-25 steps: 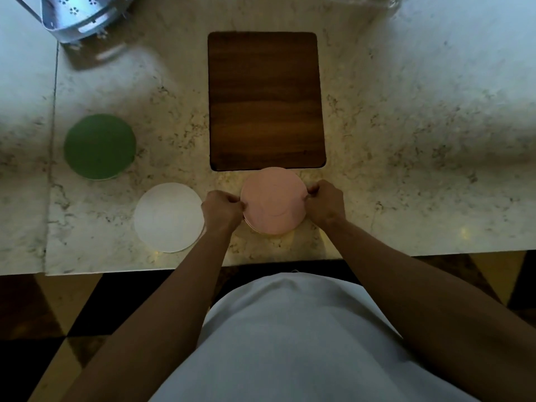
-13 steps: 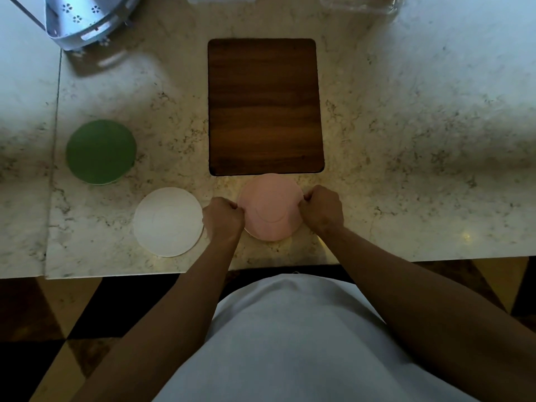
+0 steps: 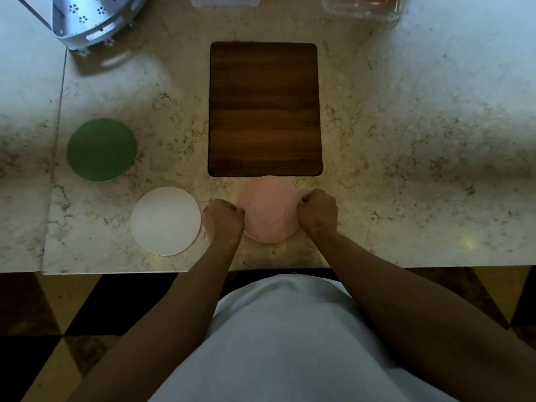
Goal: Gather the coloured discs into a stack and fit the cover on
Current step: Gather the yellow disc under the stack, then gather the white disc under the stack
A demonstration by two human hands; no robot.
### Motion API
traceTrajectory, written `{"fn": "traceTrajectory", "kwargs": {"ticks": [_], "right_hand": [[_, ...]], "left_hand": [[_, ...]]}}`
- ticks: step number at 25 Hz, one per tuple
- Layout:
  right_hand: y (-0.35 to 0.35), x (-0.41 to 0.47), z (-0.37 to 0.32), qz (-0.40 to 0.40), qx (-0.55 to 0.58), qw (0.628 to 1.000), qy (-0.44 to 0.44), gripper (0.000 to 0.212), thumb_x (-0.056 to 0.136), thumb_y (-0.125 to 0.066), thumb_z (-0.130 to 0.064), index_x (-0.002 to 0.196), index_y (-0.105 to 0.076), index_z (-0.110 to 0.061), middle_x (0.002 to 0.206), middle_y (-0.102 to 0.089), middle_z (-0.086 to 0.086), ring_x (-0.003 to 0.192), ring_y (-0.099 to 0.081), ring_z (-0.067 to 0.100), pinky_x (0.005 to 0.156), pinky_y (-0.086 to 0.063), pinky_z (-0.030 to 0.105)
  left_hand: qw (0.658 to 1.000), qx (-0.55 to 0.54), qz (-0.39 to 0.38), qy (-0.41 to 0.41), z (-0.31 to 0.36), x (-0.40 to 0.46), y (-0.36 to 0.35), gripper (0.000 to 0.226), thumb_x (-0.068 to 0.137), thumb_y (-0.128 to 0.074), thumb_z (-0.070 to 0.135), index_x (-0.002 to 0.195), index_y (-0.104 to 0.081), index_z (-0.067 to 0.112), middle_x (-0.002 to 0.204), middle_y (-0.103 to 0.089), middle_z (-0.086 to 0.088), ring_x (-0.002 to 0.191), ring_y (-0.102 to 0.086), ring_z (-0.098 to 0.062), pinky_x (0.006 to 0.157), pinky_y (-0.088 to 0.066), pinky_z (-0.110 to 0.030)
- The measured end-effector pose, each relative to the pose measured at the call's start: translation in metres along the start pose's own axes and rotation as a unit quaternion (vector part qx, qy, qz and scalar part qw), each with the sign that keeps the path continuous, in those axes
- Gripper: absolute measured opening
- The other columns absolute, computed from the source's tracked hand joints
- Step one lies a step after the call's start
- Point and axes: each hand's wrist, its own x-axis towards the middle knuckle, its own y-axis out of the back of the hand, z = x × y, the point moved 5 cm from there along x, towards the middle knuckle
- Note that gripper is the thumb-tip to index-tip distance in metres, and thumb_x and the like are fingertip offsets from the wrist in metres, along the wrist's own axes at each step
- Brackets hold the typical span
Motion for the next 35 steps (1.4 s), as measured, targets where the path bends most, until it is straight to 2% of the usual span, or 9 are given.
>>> {"fn": "traceTrajectory", "kwargs": {"ticks": [6, 10, 14, 16, 18, 24, 28, 32, 35], "right_hand": [[-0.004, 0.003, -0.001, -0.032, 0.014, 0.999, -0.001, 0.027, 0.091, -0.059, -0.026, 0.097, -0.072, -0.003, 0.096, -0.071, 0.013, 0.090, -0.066, 0.029, 0.075, -0.050, 0.033], [-0.004, 0.010, -0.002, -0.074, 0.028, 0.997, -0.023, 0.034, 0.091, -0.055, -0.029, 0.092, -0.068, 0.002, 0.091, -0.068, 0.017, 0.087, -0.064, 0.032, 0.067, -0.040, 0.028], [-0.002, 0.013, 0.001, -0.080, 0.046, 0.996, -0.016, 0.029, 0.088, -0.058, -0.029, 0.070, -0.062, -0.006, 0.063, -0.054, 0.004, 0.063, -0.054, 0.023, 0.061, -0.037, 0.027], [-0.001, 0.015, 0.005, -0.069, 0.073, 0.995, -0.004, 0.020, 0.087, -0.060, -0.028, 0.079, -0.065, -0.010, 0.071, -0.058, 0.001, 0.072, -0.056, 0.020, 0.065, -0.040, 0.026], [0.000, 0.015, 0.006, -0.063, 0.110, 0.992, -0.015, 0.023, 0.086, -0.063, -0.029, 0.096, -0.070, -0.009, 0.088, -0.063, 0.001, 0.084, -0.059, 0.017, 0.074, -0.043, 0.027], [-0.004, 0.014, -0.002, -0.102, 0.137, 0.985, 0.015, 0.023, 0.084, -0.066, -0.027, 0.069, -0.067, -0.010, 0.069, -0.066, 0.004, 0.069, -0.062, 0.017, 0.065, -0.046, 0.029], [-0.011, 0.007, -0.019, -0.140, 0.150, 0.977, 0.056, 0.017, 0.088, -0.063, -0.023, 0.076, -0.060, -0.011, 0.071, -0.057, 0.000, 0.068, -0.052, 0.017, 0.059, -0.040, 0.031], [-0.025, -0.004, -0.050, -0.177, 0.183, 0.963, 0.085, 0.017, 0.091, -0.060, -0.022, 0.080, -0.061, -0.009, 0.082, -0.068, 0.012, 0.078, -0.065, 0.030, 0.068, -0.052, 0.041], [-0.042, -0.014, -0.079, -0.180, 0.177, 0.963, 0.094, 0.019, 0.090, -0.061, -0.025, 0.073, -0.059, -0.018, 0.077, -0.067, 0.003, 0.076, -0.065, 0.025, 0.063, -0.053, 0.036]], "left_hand": [[0.999, -0.015, -0.010, 0.046, 0.001, -0.002, -0.002, 0.014, 0.076, -0.073, 0.010, 0.062, -0.071, 0.008, 0.060, -0.064, -0.007, 0.060, -0.061, -0.024, 0.062, -0.043, -0.028], [0.984, -0.084, -0.046, 0.149, -0.001, 0.004, -0.005, 0.035, 0.073, -0.079, 0.016, 0.100, -0.066, -0.004, 0.094, -0.067, -0.016, 0.088, -0.066, -0.034, 0.070, -0.053, -0.034], [0.970, -0.128, -0.068, 0.195, 0.000, 0.011, -0.001, 0.049, 0.072, -0.078, 0.018, 0.111, -0.061, -0.004, 0.109, -0.068, -0.022, 0.094, -0.068, -0.040, 0.082, -0.060, -0.049], [0.963, -0.153, -0.077, 0.207, 0.000, 0.013, 0.000, 0.050, 0.073, -0.076, 0.018, 0.115, -0.061, -0.005, 0.110, -0.068, -0.022, 0.093, -0.068, -0.040, 0.082, -0.060, -0.050], [0.959, -0.175, -0.081, 0.205, -0.001, 0.015, 0.000, 0.040, 0.075, -0.073, 0.015, 0.107, -0.064, -0.006, 0.105, -0.069, -0.023, 0.089, -0.068, -0.038, 0.081, -0.061, -0.051], [0.961, -0.194, -0.078, 0.182, -0.001, 0.015, 0.007, 0.008, 0.077, -0.069, 0.006, 0.075, -0.065, 0.000, 0.090, -0.070, -0.023, 0.085, -0.069, -0.039, 0.082, -0.060, -0.057], [0.956, -0.219, -0.049, 0.187, -0.014, 0.008, 0.025, 0.012, 0.079, -0.069, 0.002, 0.069, -0.063, 0.004, 0.091, -0.070, -0.024, 0.087, -0.070, -0.040, 0.082, -0.060, -0.055], [0.943, -0.265, -0.019, 0.202, -0.042, 0.011, 0.053, 0.002, 0.079, -0.068, 0.000, 0.078, -0.067, 0.001, 0.093, -0.070, -0.021, 0.090, -0.069, -0.037, 0.080, -0.061, -0.053], [0.933, -0.296, -0.013, 0.205, -0.068, 0.021, 0.078, 0.002, 0.077, -0.068, -0.003, 0.078, -0.069, -0.002, 0.093, -0.071, -0.023, 0.086, -0.069, -0.036, 0.064, -0.061, -0.042]]}}
